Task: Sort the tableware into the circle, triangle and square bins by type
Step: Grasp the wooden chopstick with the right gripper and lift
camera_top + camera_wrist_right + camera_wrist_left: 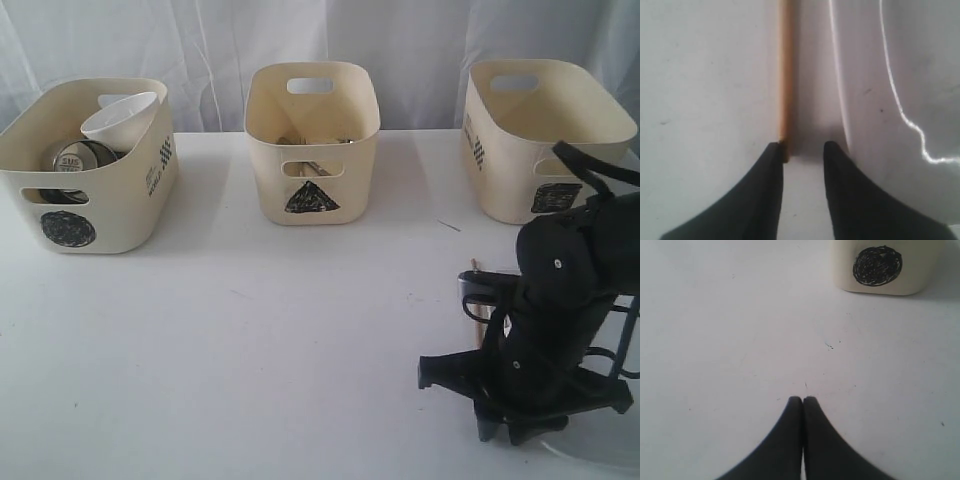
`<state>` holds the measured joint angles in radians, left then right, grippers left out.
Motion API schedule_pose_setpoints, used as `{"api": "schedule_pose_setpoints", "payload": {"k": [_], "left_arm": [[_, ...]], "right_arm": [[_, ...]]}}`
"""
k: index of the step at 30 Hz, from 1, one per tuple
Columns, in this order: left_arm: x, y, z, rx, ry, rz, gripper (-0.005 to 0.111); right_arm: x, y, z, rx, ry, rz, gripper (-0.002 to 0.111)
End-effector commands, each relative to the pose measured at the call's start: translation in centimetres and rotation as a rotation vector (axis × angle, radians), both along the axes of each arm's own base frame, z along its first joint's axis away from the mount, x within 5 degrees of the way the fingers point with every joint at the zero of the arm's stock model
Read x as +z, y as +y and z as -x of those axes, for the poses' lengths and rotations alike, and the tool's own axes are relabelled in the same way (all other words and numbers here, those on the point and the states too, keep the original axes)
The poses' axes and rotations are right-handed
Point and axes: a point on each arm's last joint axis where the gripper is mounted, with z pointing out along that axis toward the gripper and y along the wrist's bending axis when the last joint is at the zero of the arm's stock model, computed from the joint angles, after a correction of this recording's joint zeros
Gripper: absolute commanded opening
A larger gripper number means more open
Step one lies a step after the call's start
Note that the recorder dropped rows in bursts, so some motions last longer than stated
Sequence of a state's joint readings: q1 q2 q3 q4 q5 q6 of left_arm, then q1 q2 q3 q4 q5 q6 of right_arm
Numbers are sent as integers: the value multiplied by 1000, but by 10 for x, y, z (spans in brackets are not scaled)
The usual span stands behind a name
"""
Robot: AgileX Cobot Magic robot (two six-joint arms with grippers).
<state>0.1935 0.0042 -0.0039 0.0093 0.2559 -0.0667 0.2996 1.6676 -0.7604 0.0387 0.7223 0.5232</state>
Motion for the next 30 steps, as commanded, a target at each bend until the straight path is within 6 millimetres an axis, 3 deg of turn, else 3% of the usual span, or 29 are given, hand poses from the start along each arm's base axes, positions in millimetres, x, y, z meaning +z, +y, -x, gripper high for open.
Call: {"api": "schedule_pose_setpoints", "payload": {"k": [1,10,17,19,23,30], "left_arm": [[-1,0,0,-6,-3,3,0],[-1,0,0,-6,-3,3,0],[-1,0,0,-6,-3,3,0],[-1,0,0,-6,-3,3,0],[-1,0,0,-6,-3,3,0],[-1,0,0,-6,-3,3,0]], "right_arm": [[0,0,-8,-12,-95,-7,29],[0,1,-16,-16,-183,-18,28],[-24,0,-16,8,-89,29,28],[-28,0,-16,9,-80,31,23],[-32,1,-19,16,-94,26,0],[-20,7,-25,154,-157,-30,0]]}}
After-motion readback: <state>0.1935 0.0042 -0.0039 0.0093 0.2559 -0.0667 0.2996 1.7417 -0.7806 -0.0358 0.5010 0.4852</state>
